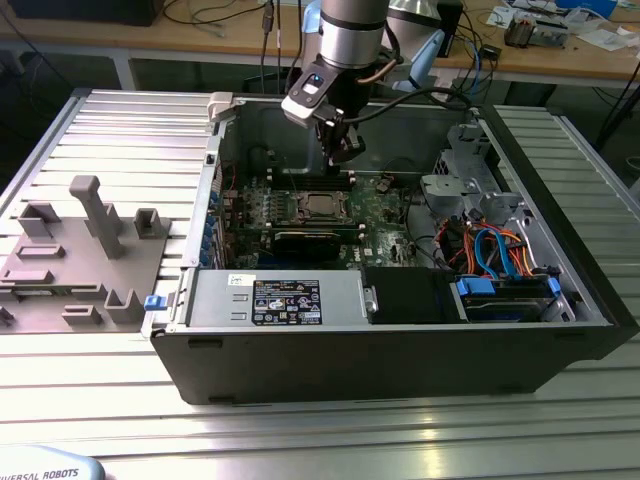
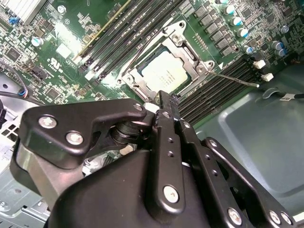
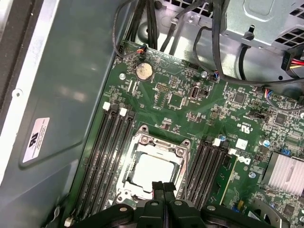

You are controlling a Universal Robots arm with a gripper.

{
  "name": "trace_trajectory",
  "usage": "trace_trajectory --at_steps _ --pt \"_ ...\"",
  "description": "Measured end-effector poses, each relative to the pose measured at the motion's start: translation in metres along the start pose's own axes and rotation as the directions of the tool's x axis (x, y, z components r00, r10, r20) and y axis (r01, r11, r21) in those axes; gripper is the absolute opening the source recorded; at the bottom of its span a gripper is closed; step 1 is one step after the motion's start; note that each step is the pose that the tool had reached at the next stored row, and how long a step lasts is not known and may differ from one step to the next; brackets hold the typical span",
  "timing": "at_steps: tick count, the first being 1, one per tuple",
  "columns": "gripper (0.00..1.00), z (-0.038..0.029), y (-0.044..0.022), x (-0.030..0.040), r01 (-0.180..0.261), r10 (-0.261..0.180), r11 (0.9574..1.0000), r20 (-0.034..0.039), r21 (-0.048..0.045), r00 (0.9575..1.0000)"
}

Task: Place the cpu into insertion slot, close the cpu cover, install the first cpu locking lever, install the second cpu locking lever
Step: 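Install the first cpu locking lever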

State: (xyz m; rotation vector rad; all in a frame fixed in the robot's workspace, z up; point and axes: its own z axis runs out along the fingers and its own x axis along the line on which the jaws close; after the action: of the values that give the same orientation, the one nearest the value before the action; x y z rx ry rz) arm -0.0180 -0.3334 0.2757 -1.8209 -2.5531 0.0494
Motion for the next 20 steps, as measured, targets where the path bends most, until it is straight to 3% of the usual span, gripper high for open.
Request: trace_trajectory --at_steps 20 --pt "0.11 0.0000 0.0000 0.0000 0.068 -0.068 0.9977 0.0021 -0.0009 0.9977"
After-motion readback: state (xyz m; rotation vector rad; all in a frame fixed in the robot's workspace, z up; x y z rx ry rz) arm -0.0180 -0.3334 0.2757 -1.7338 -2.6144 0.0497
